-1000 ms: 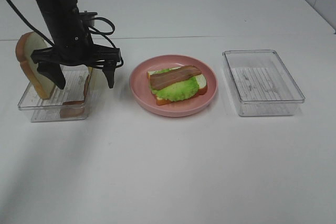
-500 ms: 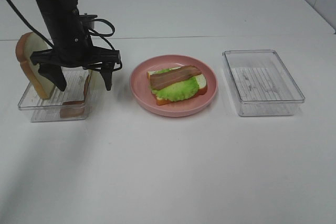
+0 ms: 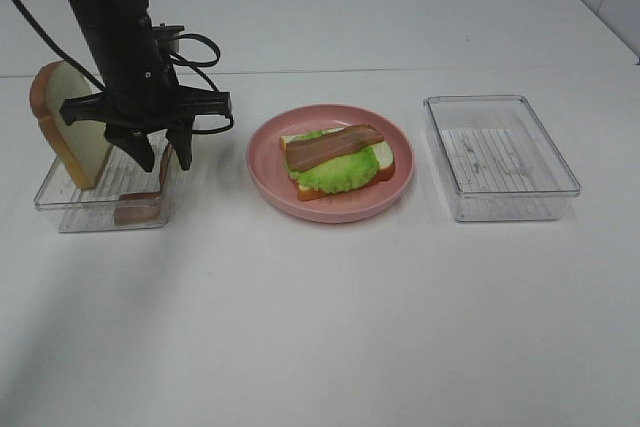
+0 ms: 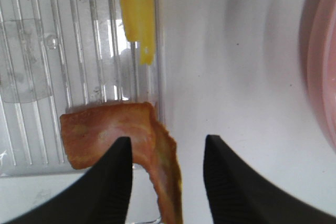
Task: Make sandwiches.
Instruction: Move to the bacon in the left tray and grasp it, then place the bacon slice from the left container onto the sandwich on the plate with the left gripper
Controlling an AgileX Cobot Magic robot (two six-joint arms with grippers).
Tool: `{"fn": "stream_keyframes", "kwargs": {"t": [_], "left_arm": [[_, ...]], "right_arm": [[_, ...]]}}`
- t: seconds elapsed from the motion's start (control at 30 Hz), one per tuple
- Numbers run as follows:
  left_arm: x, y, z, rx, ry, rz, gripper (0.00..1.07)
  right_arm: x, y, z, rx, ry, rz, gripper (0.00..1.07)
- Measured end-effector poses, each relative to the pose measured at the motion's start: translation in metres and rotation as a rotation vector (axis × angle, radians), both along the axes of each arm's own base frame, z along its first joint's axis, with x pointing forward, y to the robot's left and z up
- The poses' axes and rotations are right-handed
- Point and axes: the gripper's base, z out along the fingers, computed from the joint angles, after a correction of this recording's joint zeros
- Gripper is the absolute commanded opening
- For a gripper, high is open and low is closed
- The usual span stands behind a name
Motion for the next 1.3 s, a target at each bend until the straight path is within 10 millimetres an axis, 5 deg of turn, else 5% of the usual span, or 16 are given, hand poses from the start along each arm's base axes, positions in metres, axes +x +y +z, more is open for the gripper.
{"fn": "stream_keyframes", "kwargs": {"t": [0.23,0.9,1.1,1.3], "left_arm": [[0.0,-0.001,0.0,-0.008,0.0,0.004,0.0],[-0.008,0.001,0.008,0.003,0.067,0.005,0.0],[-0.012,0.001,0.028,-0.02,0.048,0.006,0.0],[-0.008,-0.008,0.074,-0.119,-0.009,-0.004,0.0]], "right_arm": [[0.0,0.0,0.0,0.0,0.0,0.0,0.99],[0.0,0.0,0.0,0.0,0.0,0.0,0.99],[0.0,0.0,0.0,0.0,0.0,0.0,0.99],[0.0,0.0,0.0,0.0,0.0,0.0,0.99]]}}
